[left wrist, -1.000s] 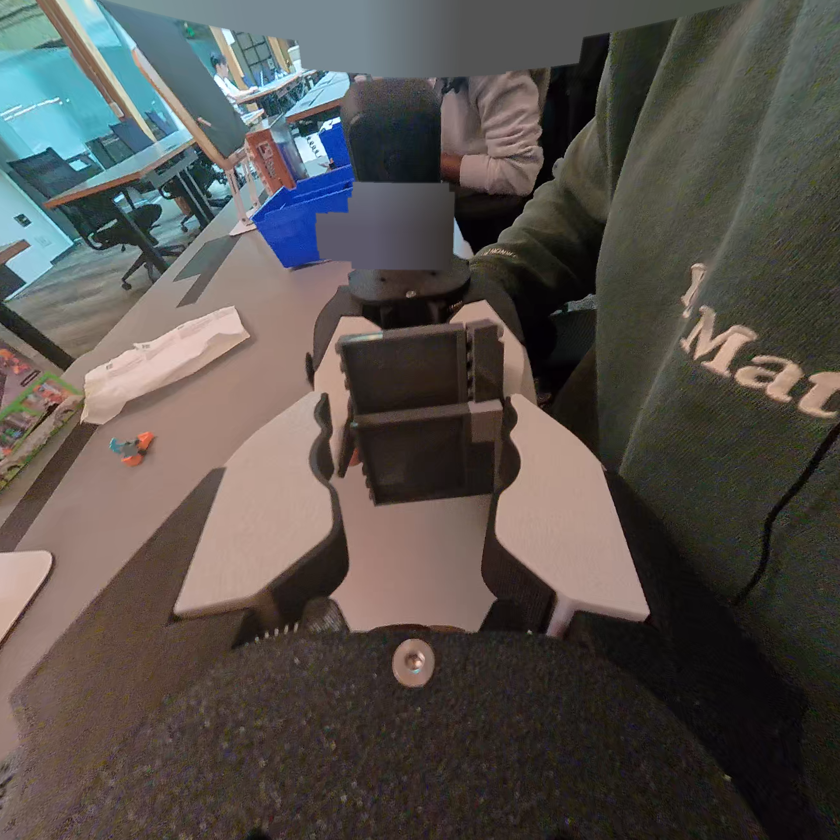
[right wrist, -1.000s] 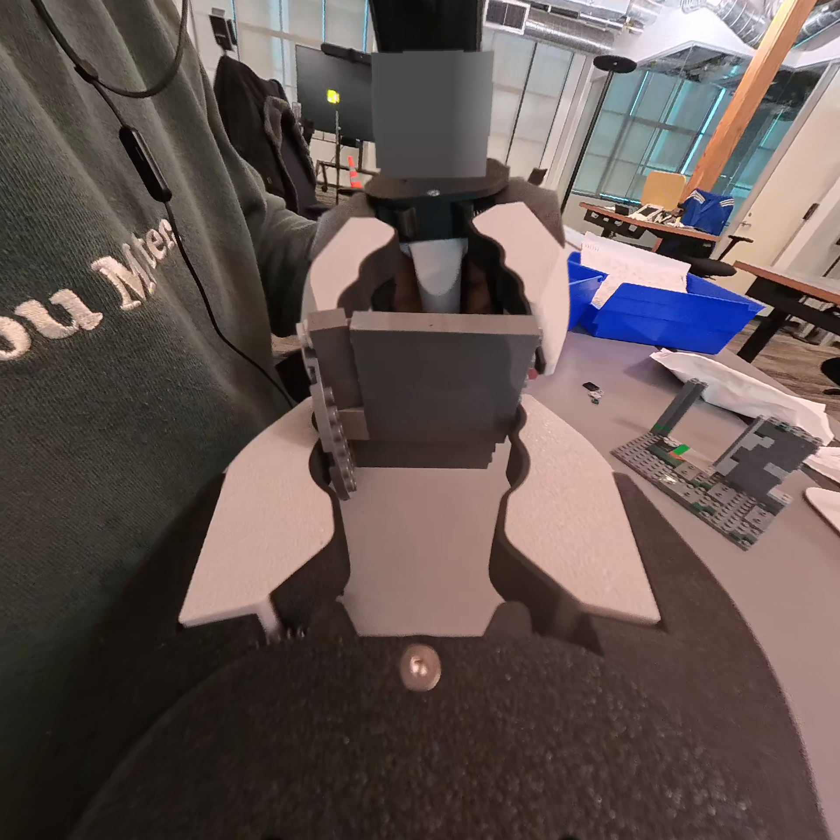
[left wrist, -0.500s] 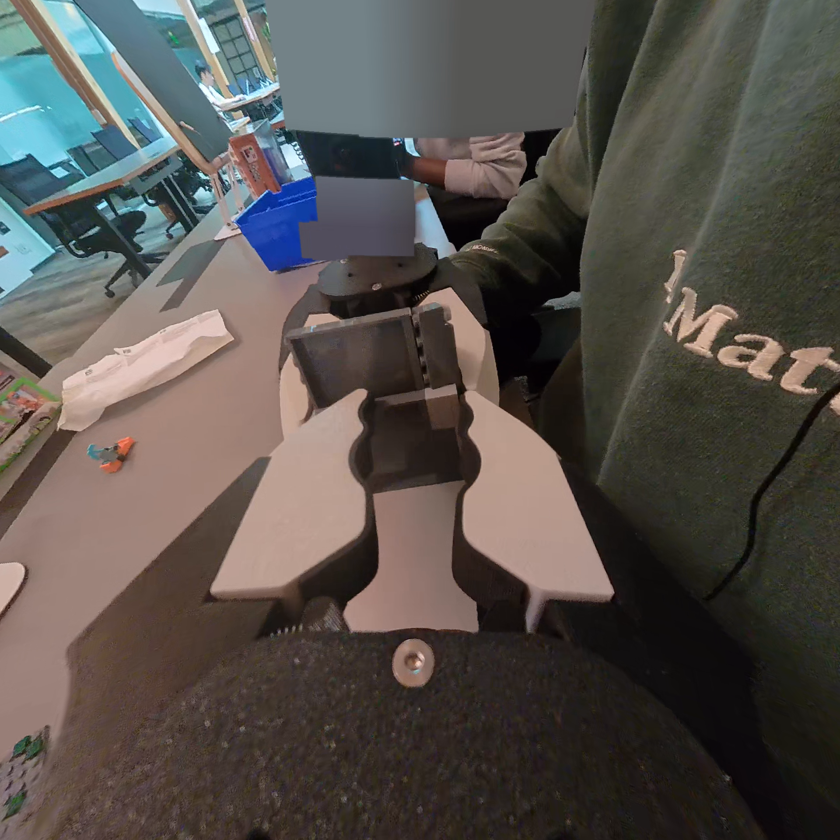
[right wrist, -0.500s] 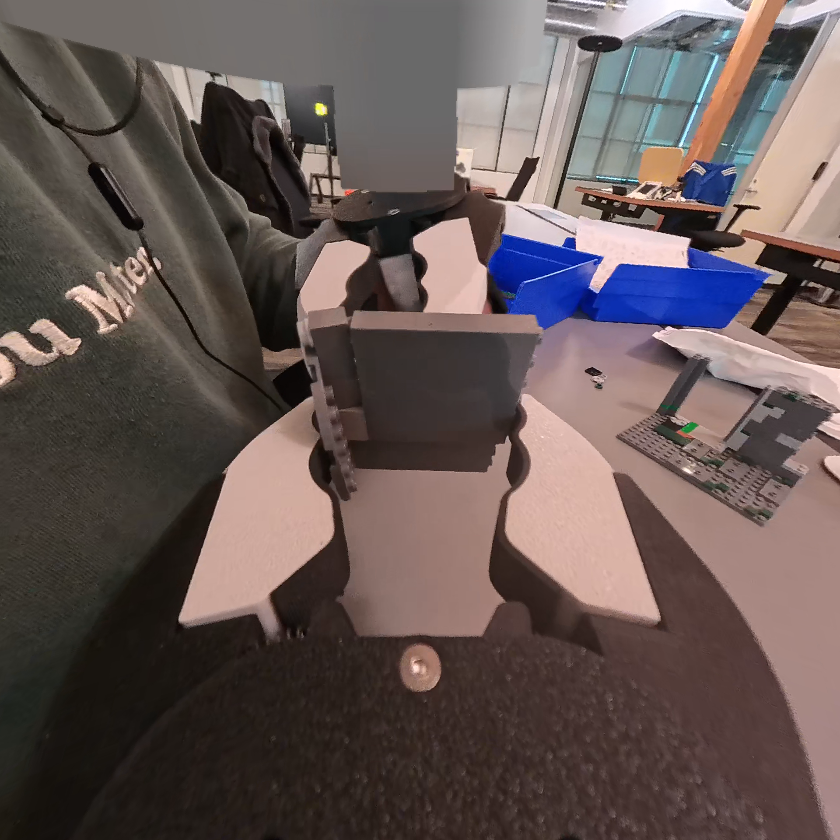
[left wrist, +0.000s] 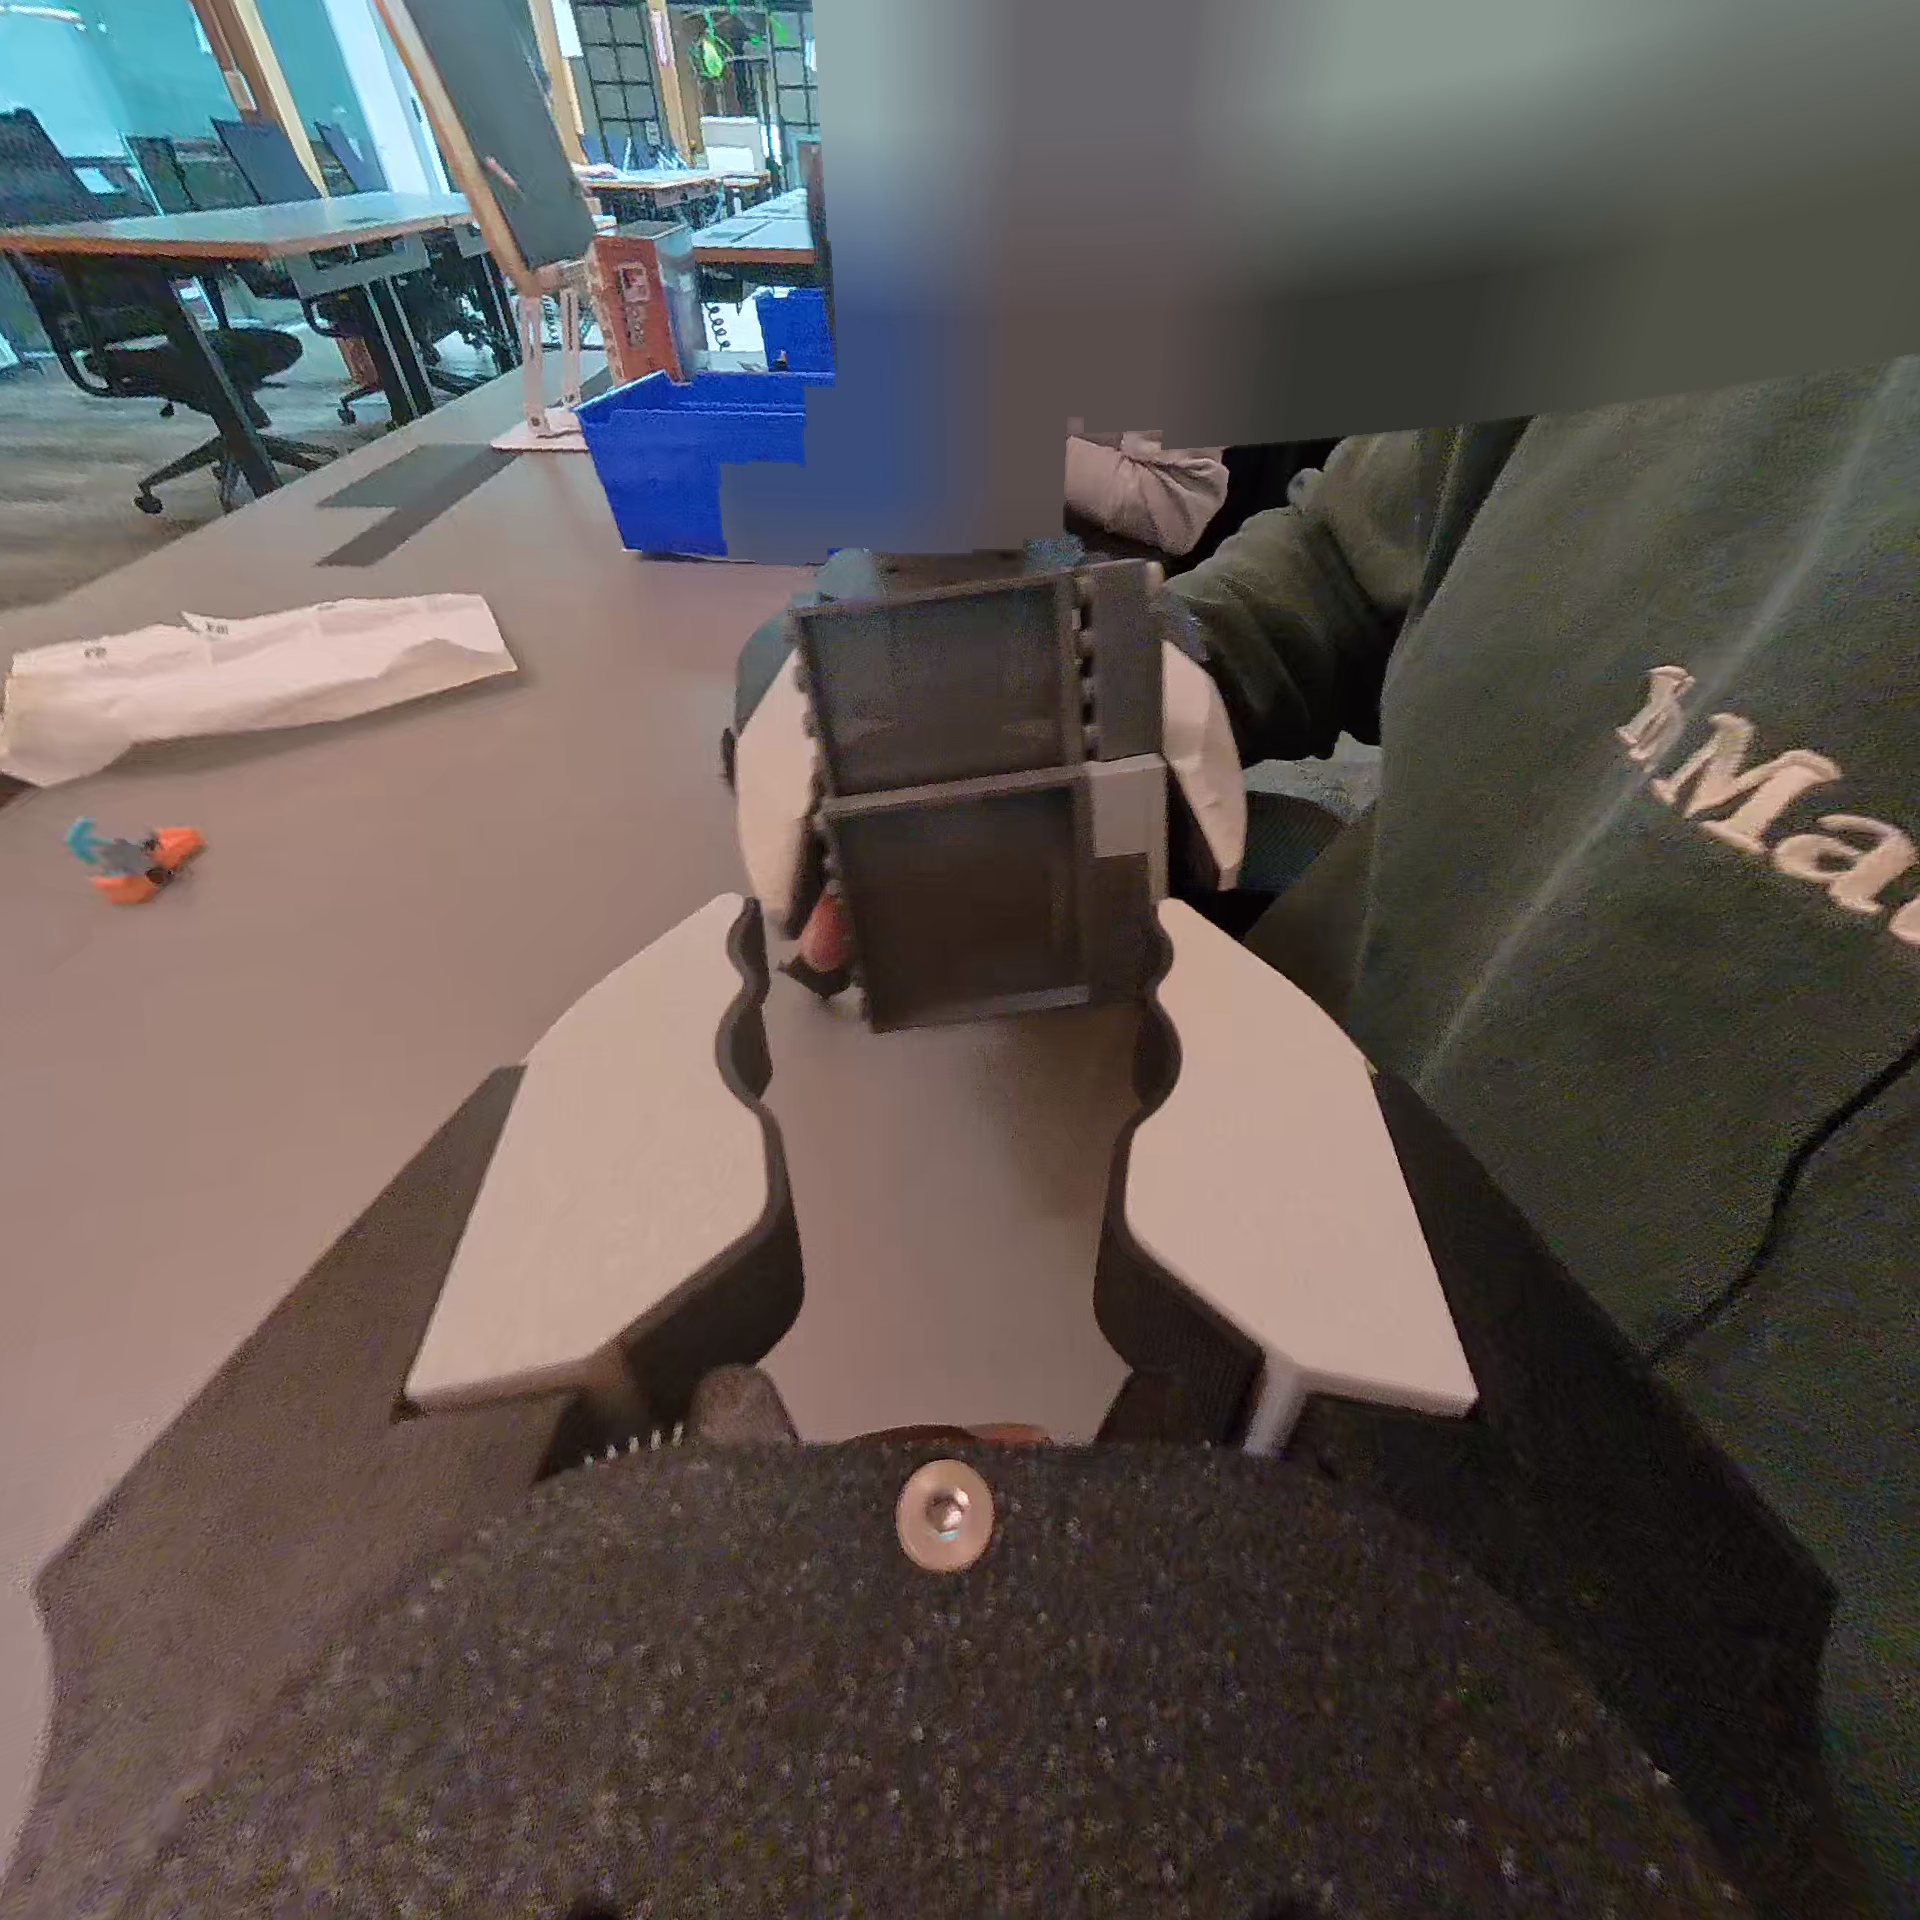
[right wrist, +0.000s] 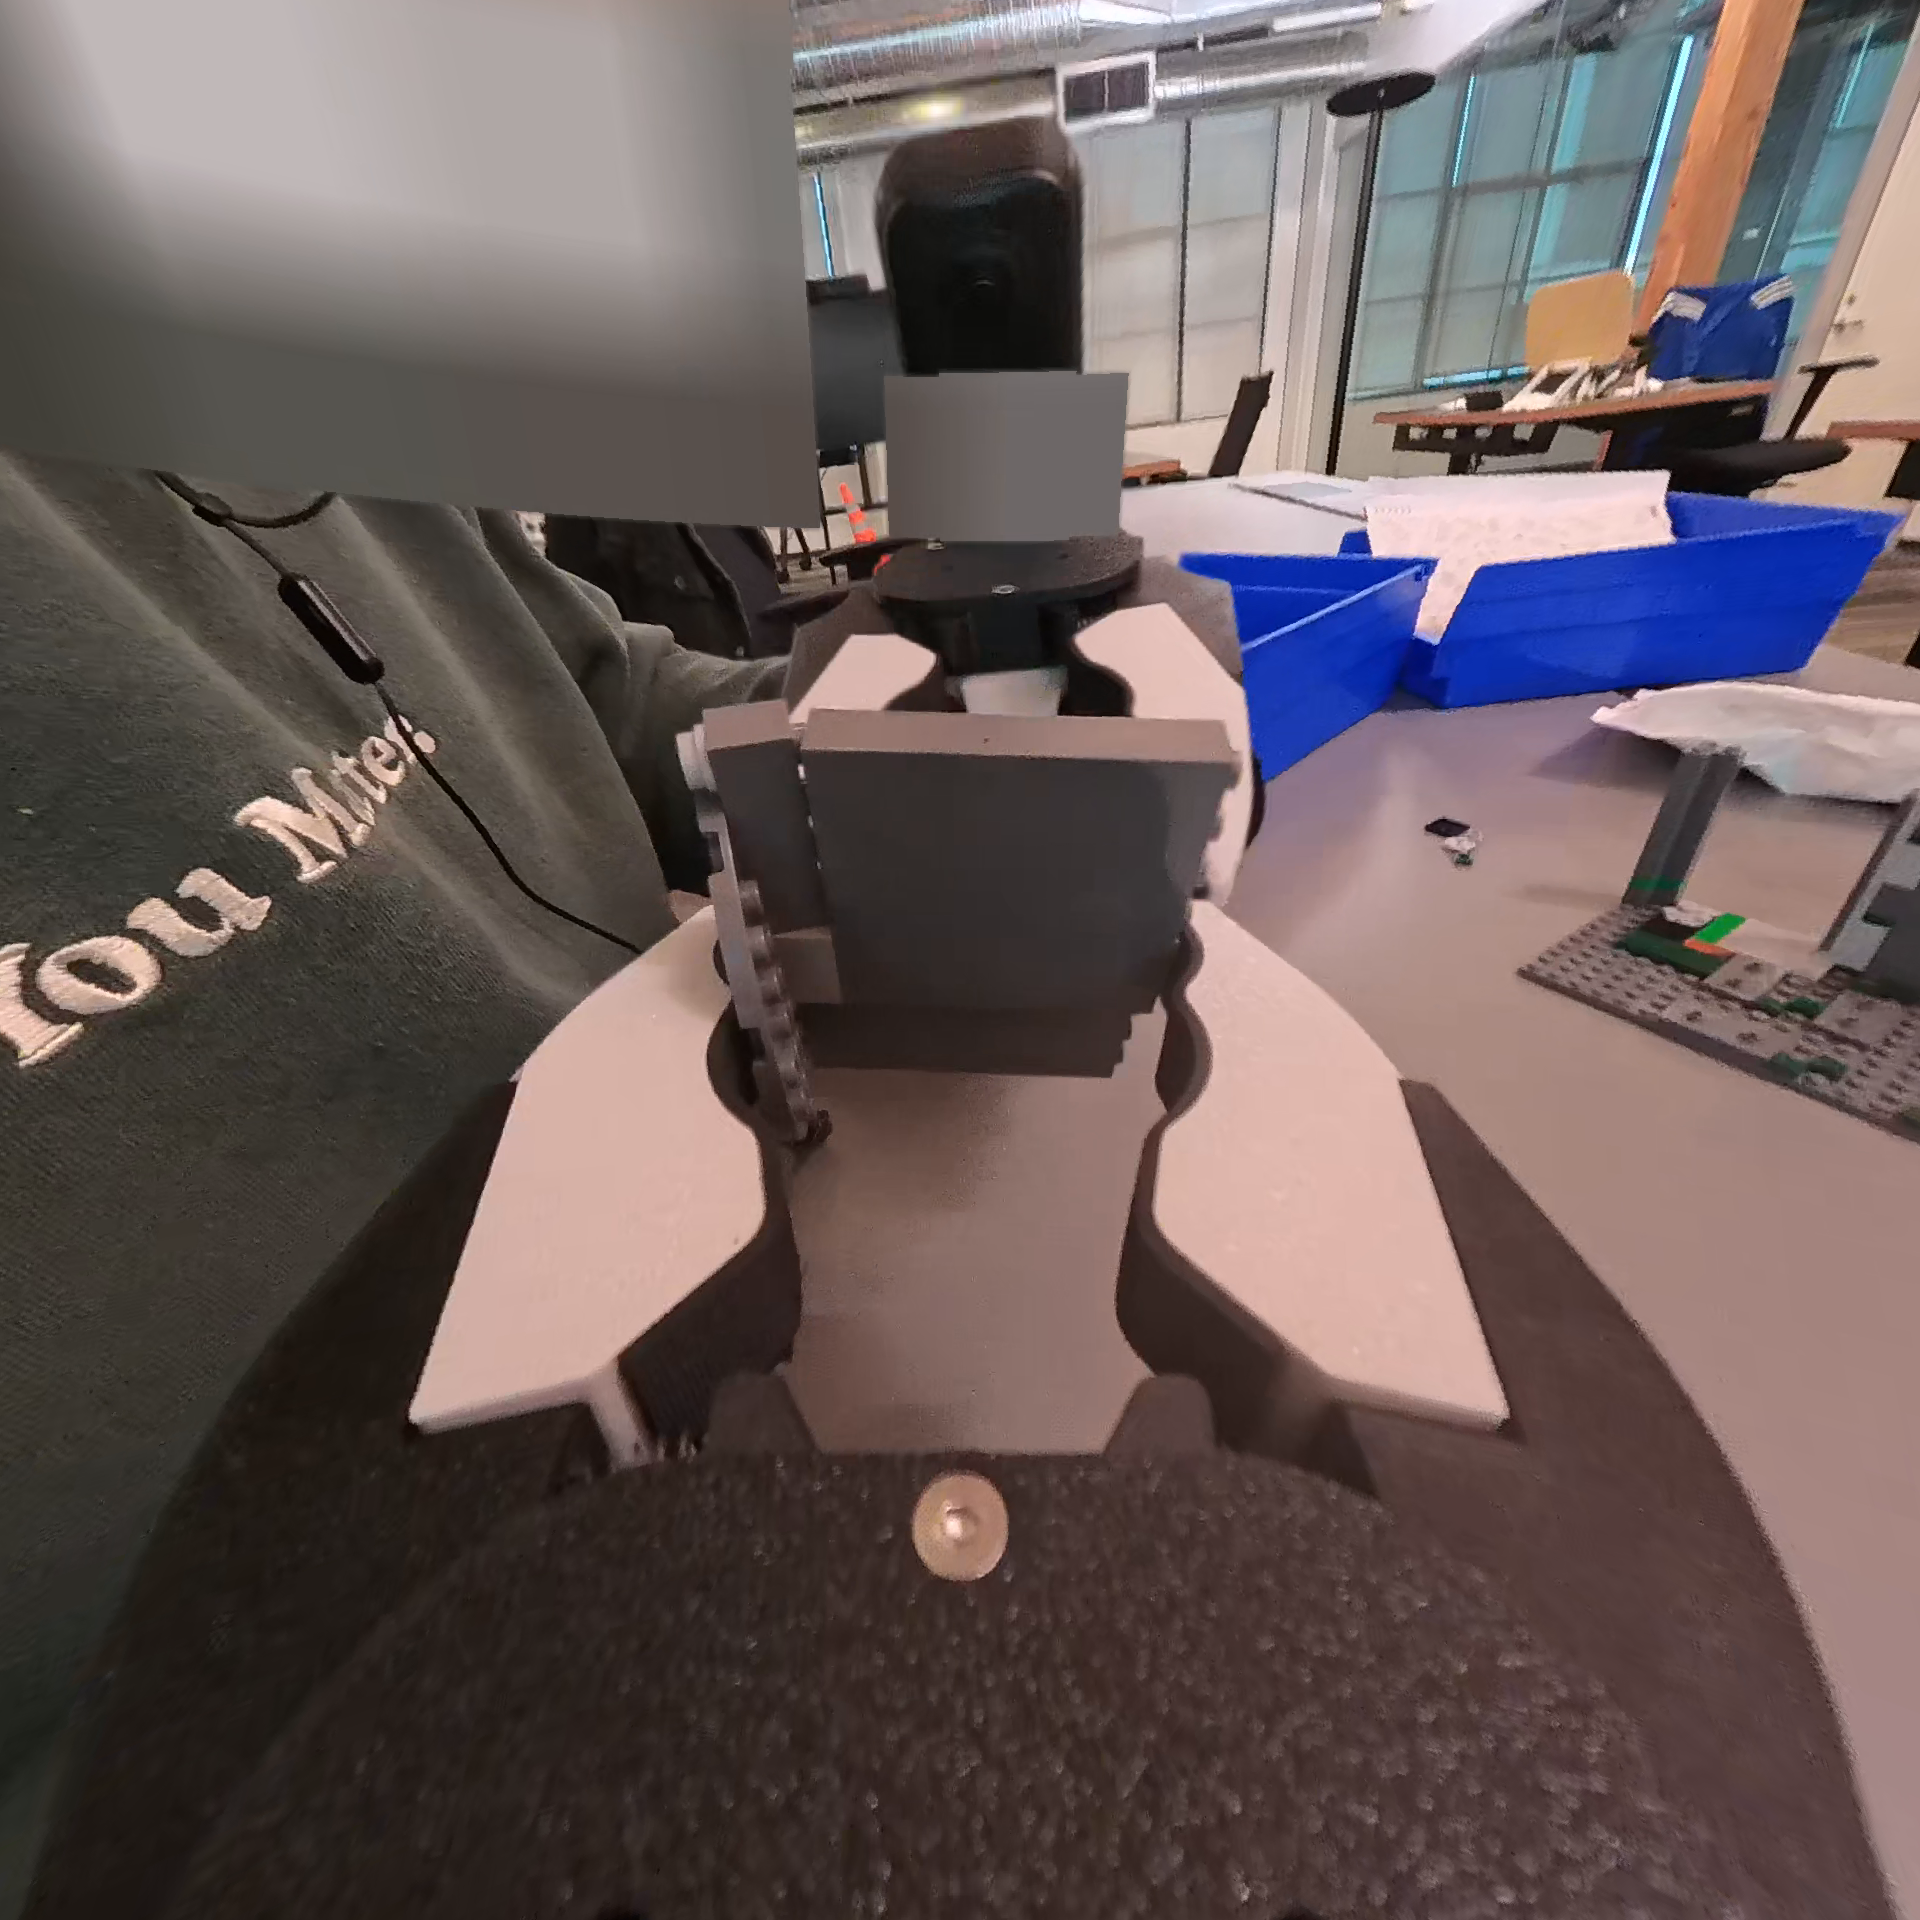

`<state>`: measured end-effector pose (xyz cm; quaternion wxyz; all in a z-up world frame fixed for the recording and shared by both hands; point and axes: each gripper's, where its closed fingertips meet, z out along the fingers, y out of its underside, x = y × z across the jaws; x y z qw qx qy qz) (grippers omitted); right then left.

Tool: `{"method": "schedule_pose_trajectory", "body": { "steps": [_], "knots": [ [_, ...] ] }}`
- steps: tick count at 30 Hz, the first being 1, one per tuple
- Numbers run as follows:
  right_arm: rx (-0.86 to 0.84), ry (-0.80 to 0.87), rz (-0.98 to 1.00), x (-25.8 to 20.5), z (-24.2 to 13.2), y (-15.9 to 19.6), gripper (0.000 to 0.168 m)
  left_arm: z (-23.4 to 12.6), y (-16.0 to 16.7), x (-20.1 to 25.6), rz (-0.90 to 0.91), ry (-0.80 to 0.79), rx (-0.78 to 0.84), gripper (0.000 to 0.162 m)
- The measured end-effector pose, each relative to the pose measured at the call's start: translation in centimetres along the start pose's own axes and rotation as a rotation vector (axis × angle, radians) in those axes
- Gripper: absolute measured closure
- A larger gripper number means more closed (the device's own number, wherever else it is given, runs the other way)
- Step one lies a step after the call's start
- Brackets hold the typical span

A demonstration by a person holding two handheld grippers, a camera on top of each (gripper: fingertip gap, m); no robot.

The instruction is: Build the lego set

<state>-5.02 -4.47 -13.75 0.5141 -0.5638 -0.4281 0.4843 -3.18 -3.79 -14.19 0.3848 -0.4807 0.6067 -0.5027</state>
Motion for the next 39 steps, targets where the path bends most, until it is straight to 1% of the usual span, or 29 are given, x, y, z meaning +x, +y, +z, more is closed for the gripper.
{"method": "schedule_pose_trajectory", "body": {
  "steps": [5,10,12,15,18,19,22,25,28,32,33,34,35,38,39],
  "knots": [
    [-0.023,0.007,0.024,0.3,-0.4,0.3,0.094,-0.1,0.3,-0.6,-0.105,0.042,0.06,0.096],
    [-0.048,-0.041,0.039,-0.3,-0.3,0.7,0.094,0.8,0.1,-0.1,-0.114,0.089,0.069,0.092],
    [-0.068,-0.046,0.02,-0.4,-0.2,1.0,0.094,1.2,0.1,0.4,-0.138,0.126,0.066,0.091],
    [-0.074,-0.063,-0.005,-0.6,-0.4,0.9,0.094,1.4,0.7,0.5,-0.165,0.14,0.055,0.09],
    [-0.066,-0.05,-0.081,-0.6,-0.7,0.6,0.094,1.1,1.6,0.0,-0.269,0.15,0.076,0.09],
    [-0.064,-0.061,-0.101,-0.7,-0.7,0.5,0.094,1.1,1.6,0.0,-0.322,0.179,0.098,0.09],
    [-0.046,-0.082,-0.168,-1.0,-0.6,-0.1,0.093,0.9,0.8,1.4,-0.475,0.349,0.182,0.093],
    [-0.043,-0.114,-0.211,-1.2,-0.3,-0.5,0.093,1.3,0.4,2.4,-0.559,0.458,0.219,0.095],
    [-0.047,-0.148,-0.235,-1.4,-0.1,-0.6,0.093,1.2,-0.7,3.4,-0.632,0.581,0.284,0.1],
    [-0.037,-0.165,-0.281,-1.2,0.0,-1.3,0.093,0.8,-2.1,2.5,-0.764,0.653,0.411,0.112],
    [-0.044,-0.156,-0.305,-1.0,0.1,-1.5,0.093,0.9,-2.1,2.4,-0.788,0.661,0.417,0.11],
    [-0.045,-0.148,-0.328,-0.8,0.1,-1.9,0.093,1.4,-1.8,2.2,-0.792,0.643,0.395,0.101],
    [-0.042,-0.148,-0.343,-0.6,0.0,-2.3,0.093,1.7,-1.6,2.2,-0.773,0.627,0.385,0.098],
    [-0.067,-0.158,-0.382,-0.2,0.1,-2.9,0.092,0.9,-3.1,2.6,-0.749,0.693,0.454,0.108],
    [-0.073,-0.168,-0.386,-0.2,0.2,-2.9,0.092,1.0,-3.4,2.4,-0.719,0.676,0.468,0.109]
  ]
}}
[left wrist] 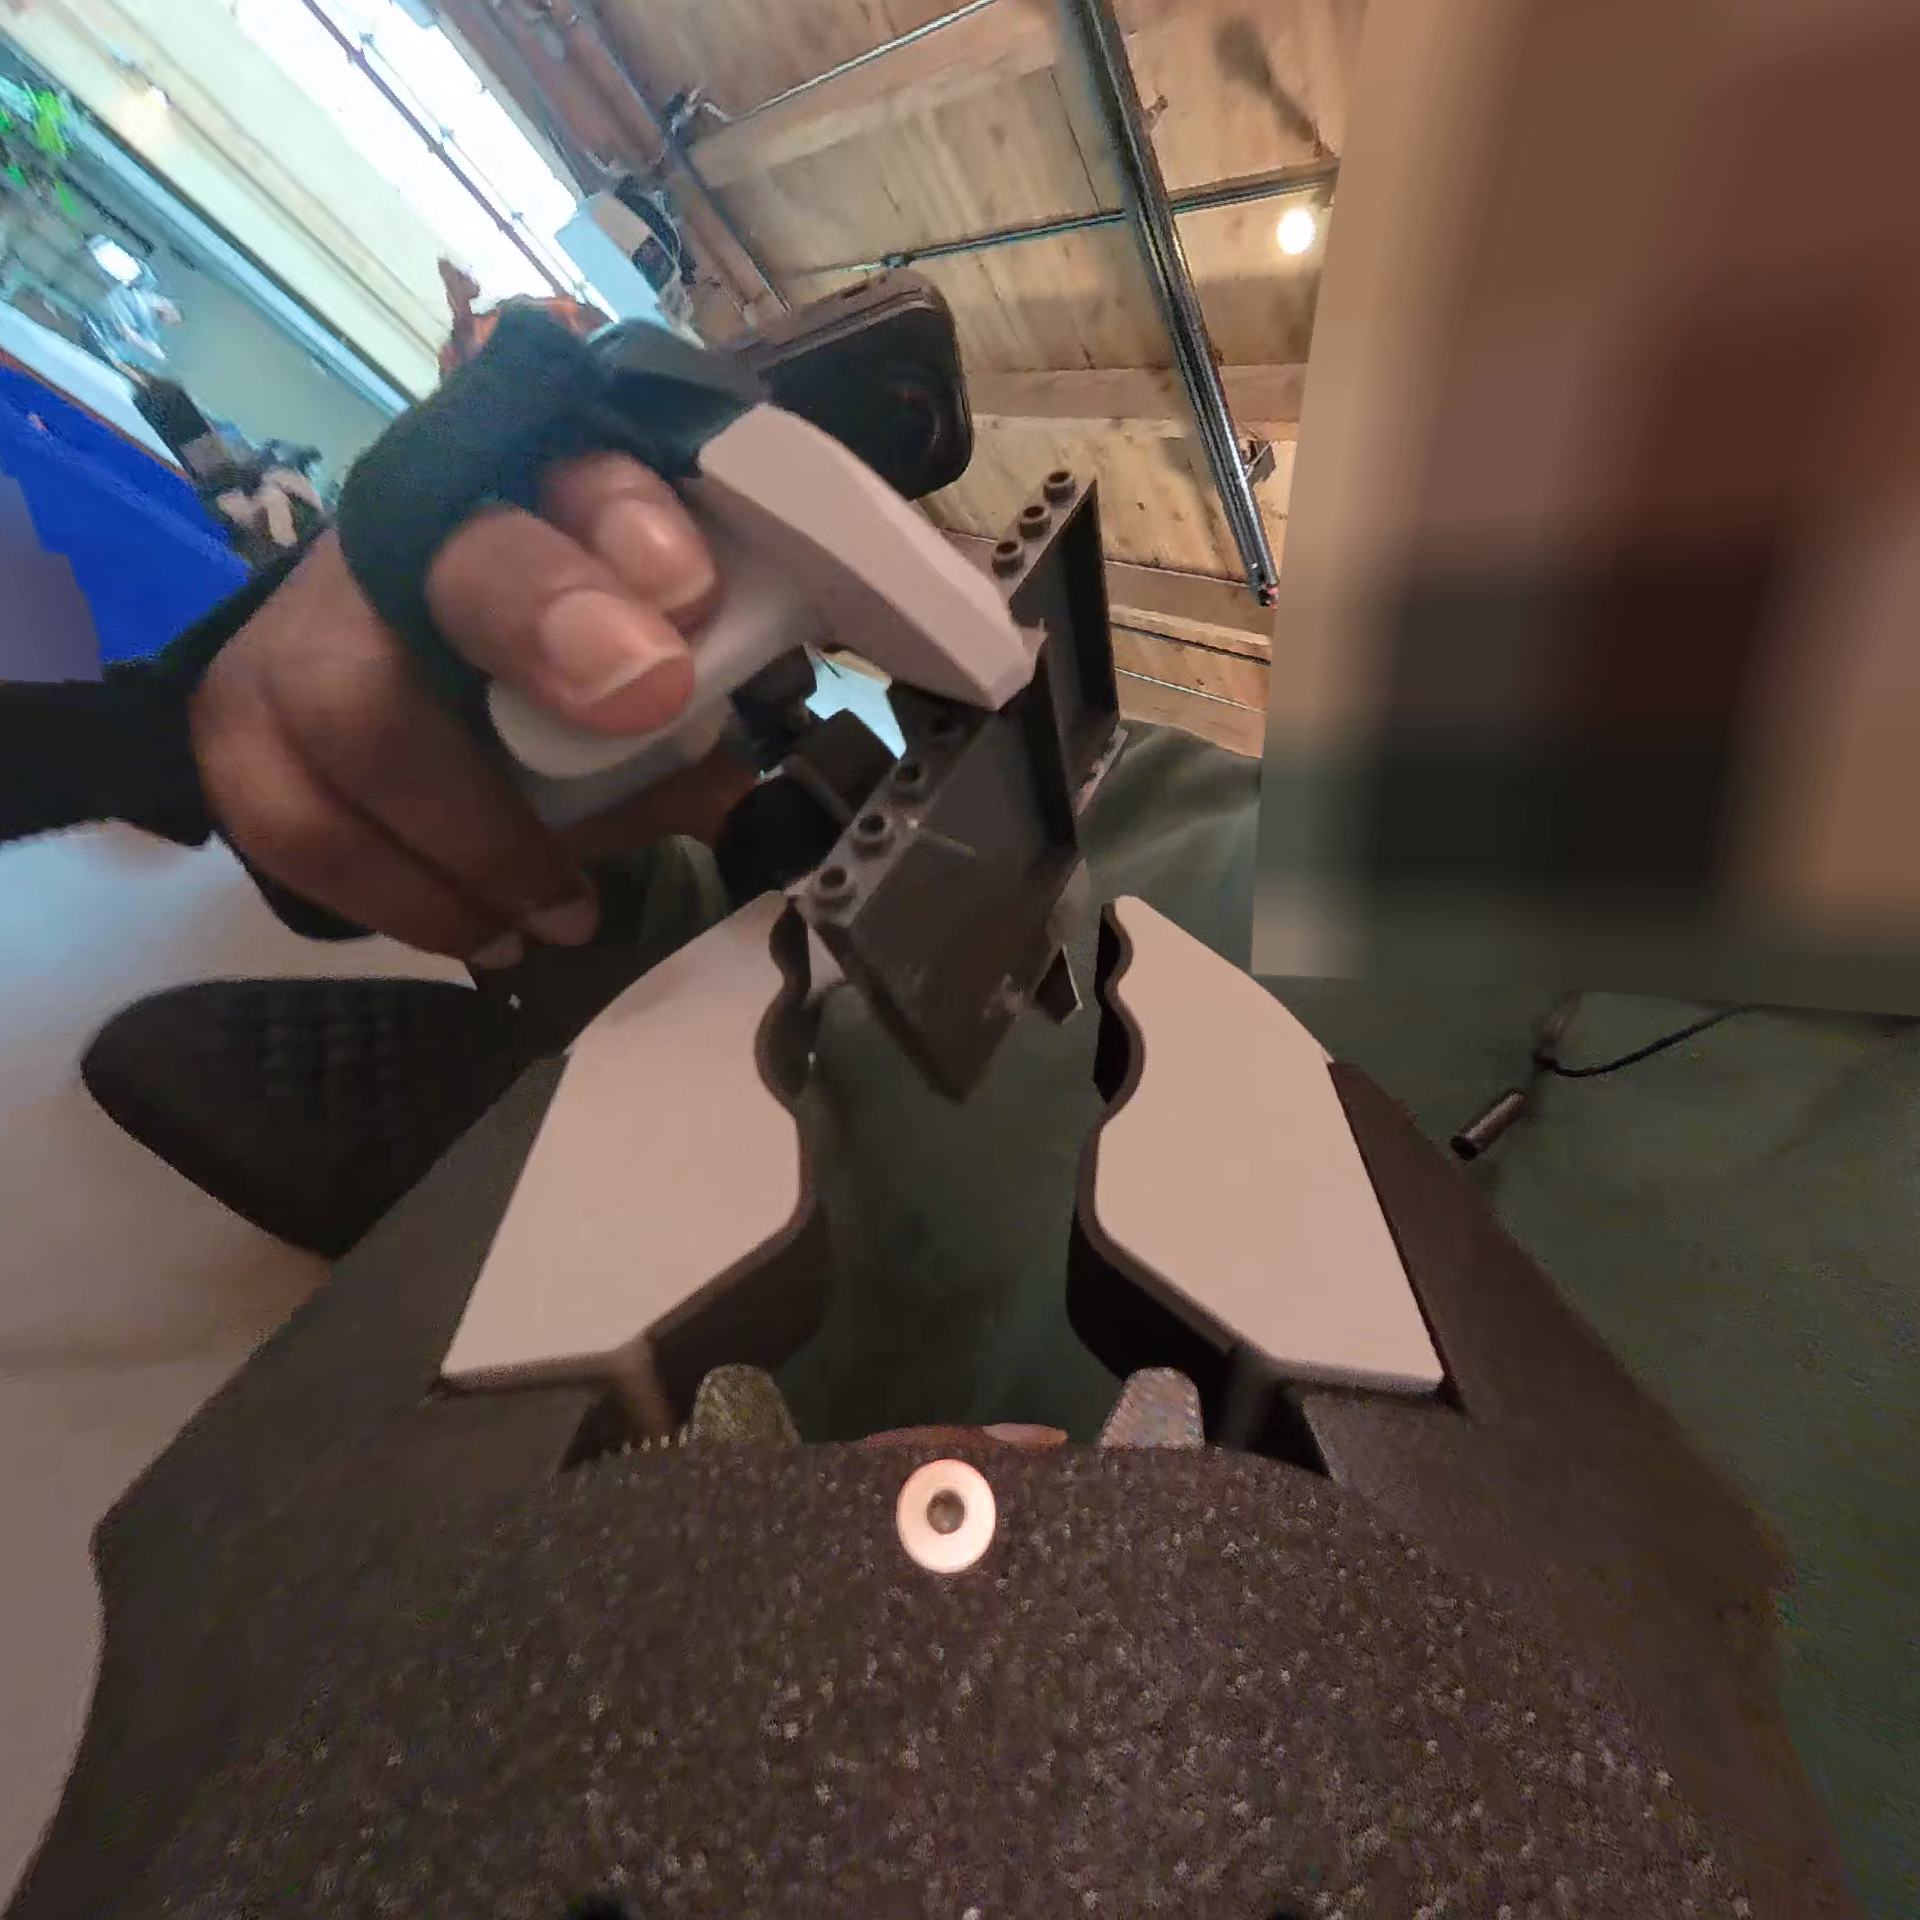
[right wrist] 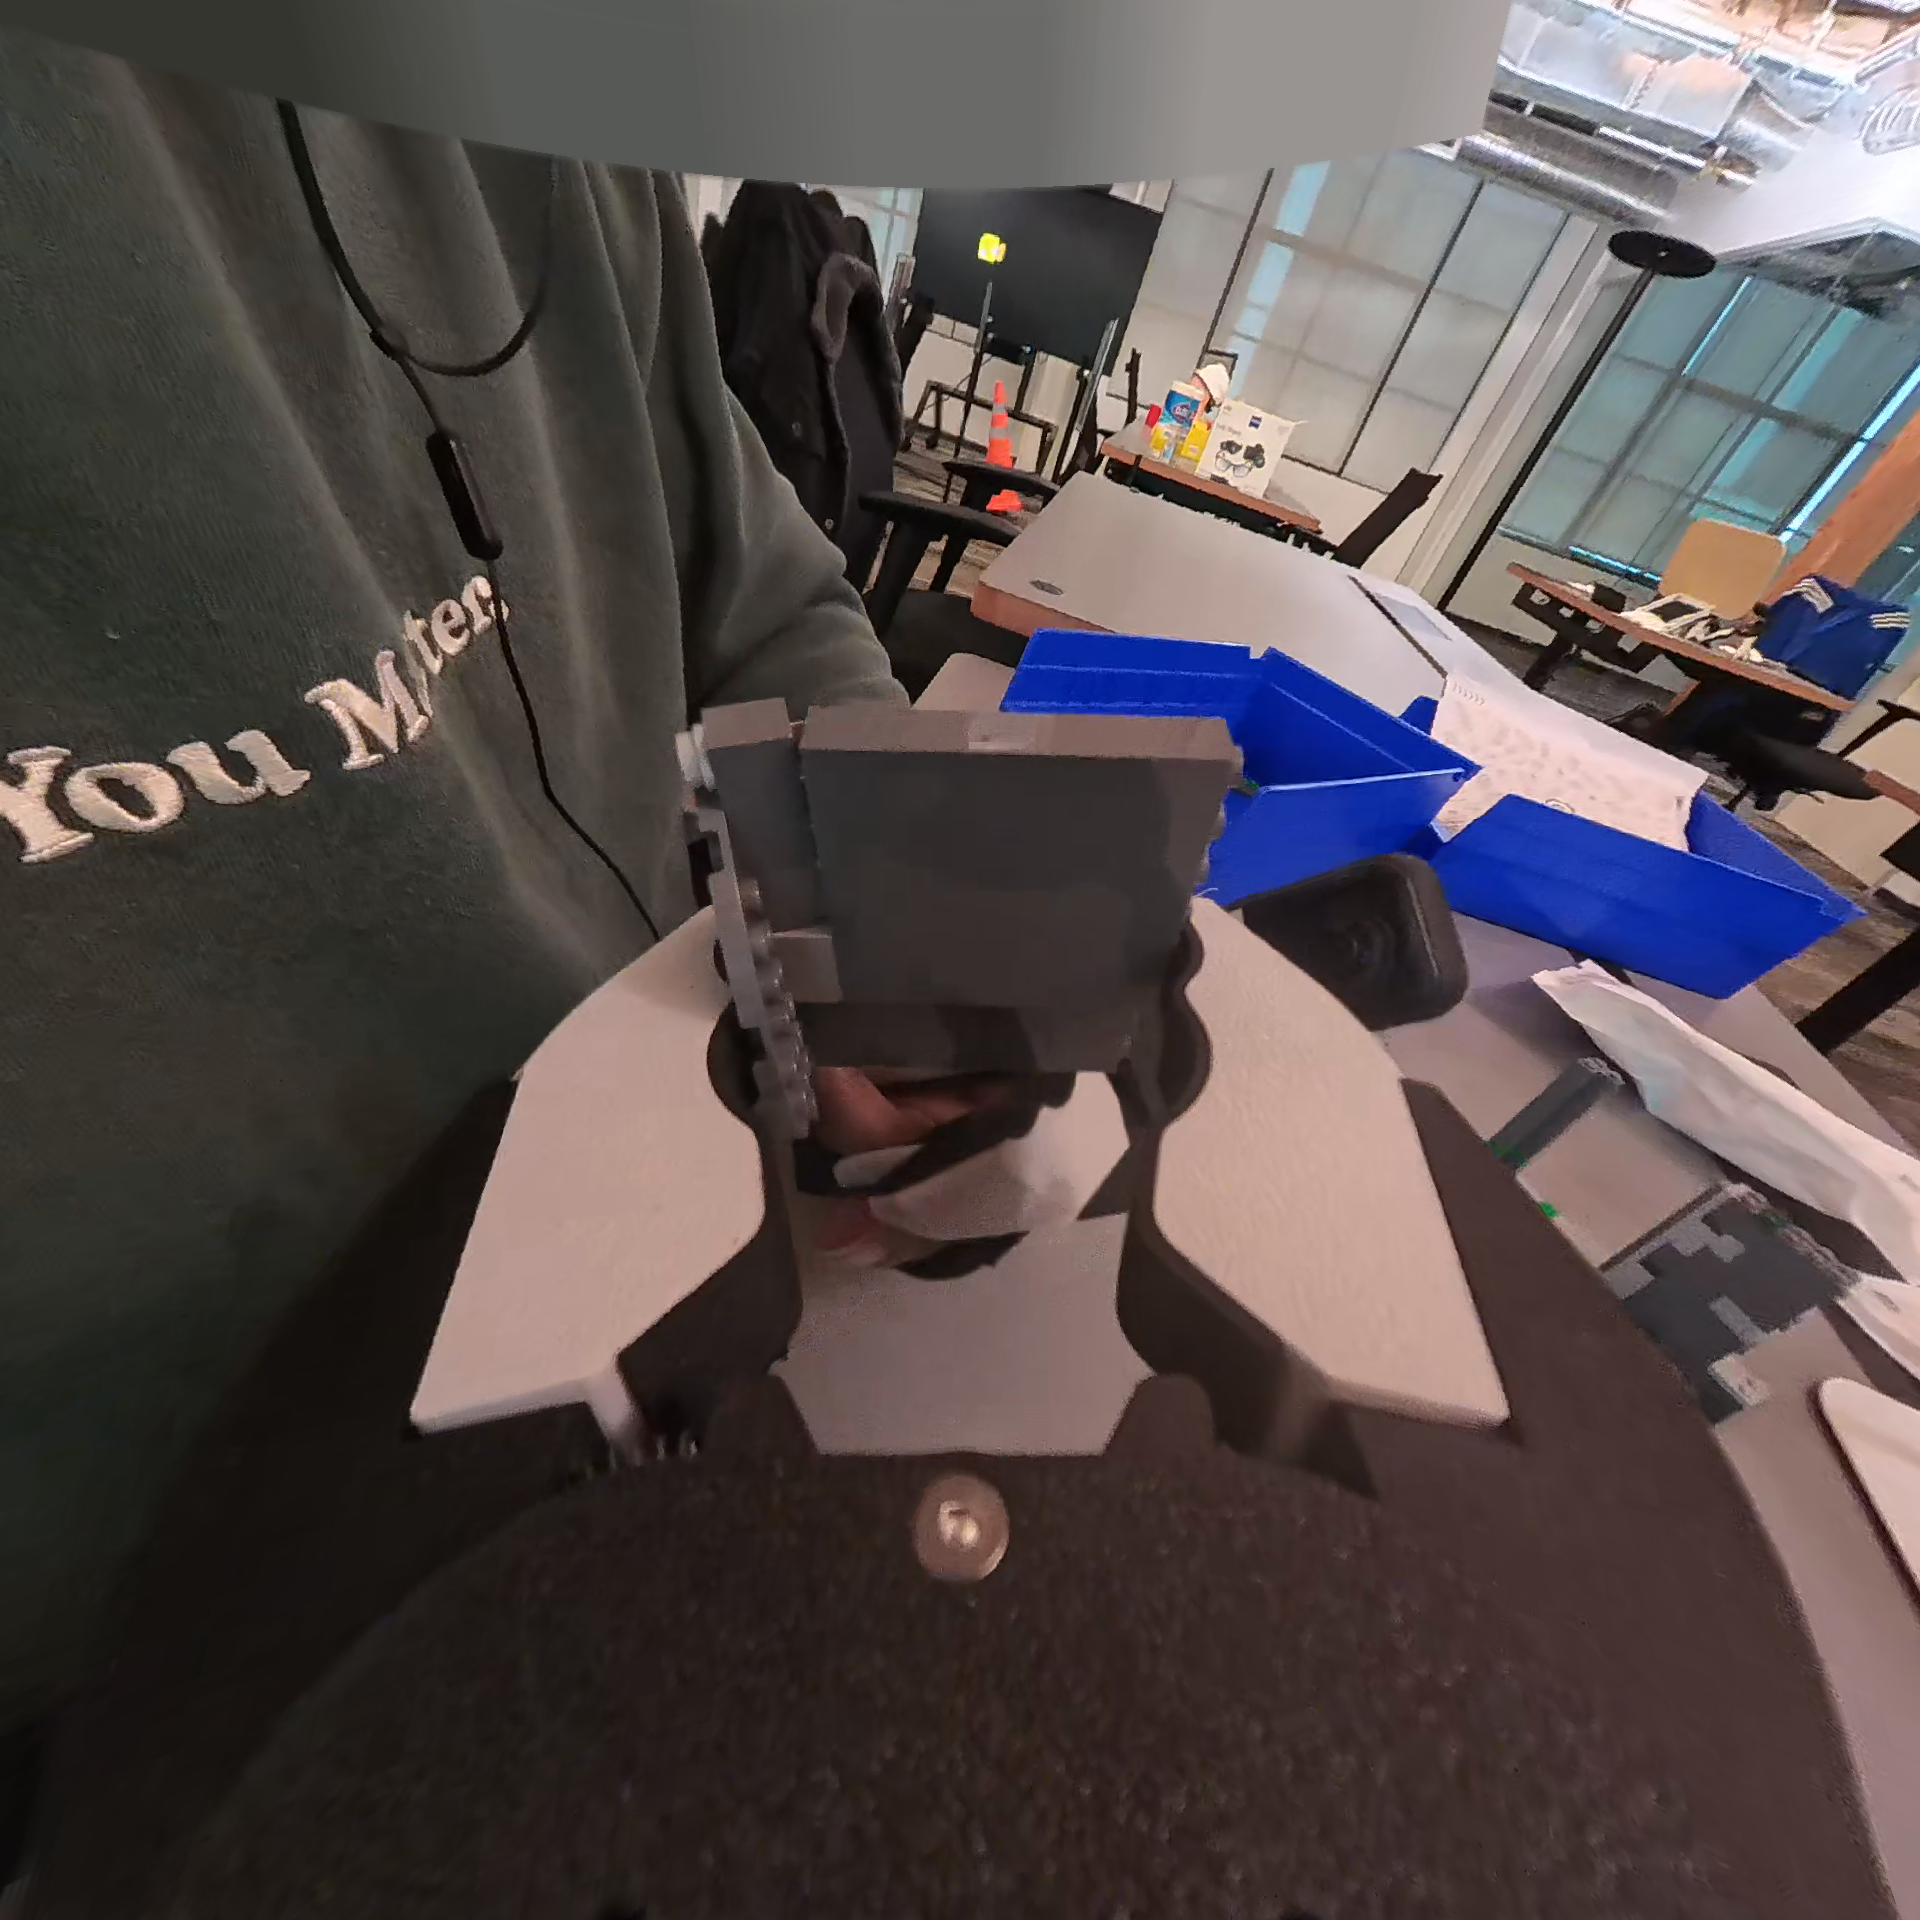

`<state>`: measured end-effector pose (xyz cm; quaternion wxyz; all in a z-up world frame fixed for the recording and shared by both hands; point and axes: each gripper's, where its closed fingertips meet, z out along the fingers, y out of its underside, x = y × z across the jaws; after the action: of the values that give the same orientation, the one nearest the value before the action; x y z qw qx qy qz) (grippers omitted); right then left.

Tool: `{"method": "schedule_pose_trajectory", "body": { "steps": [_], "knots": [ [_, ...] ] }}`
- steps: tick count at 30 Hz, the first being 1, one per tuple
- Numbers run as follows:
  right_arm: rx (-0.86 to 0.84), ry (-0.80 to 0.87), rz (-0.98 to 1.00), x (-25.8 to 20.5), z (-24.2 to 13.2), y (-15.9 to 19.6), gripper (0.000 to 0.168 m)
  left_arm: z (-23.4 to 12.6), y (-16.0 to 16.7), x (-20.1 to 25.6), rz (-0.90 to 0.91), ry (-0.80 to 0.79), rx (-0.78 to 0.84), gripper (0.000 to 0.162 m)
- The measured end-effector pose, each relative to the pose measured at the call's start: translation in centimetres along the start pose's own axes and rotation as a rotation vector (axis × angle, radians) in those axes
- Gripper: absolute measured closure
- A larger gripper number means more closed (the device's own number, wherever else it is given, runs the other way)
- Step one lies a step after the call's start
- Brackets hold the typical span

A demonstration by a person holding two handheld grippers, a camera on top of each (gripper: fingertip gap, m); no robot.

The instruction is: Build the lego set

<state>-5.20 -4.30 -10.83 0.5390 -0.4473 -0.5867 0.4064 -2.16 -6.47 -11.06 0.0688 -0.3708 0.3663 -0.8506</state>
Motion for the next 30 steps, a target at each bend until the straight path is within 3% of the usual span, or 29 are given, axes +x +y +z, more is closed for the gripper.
{"method": "schedule_pose_trajectory", "body": {
  "steps": [7,13,16,30],
  "knots": [
    [0.01,-0.018,-0.01,0.2,0.7,0.0,0.092,-0.2,-1.3,1.2,0.092,0.082,0.091,0.137],
    [0.006,-0.027,-0.04,0.3,1.0,-0.7,0.092,-0.2,-1.5,2.0,0.096,0.125,0.094,0.141],
    [-0.028,0.002,-0.059,0.8,1.0,-0.6,0.095,-0.7,-2.3,2.5,0.132,0.138,0.129,0.152],
    [-0.065,0.145,-0.054,2.0,0.2,1.3,0.108,-2.3,-3.7,1.4,0.137,0.079,0.17,0.152]
  ]
}}
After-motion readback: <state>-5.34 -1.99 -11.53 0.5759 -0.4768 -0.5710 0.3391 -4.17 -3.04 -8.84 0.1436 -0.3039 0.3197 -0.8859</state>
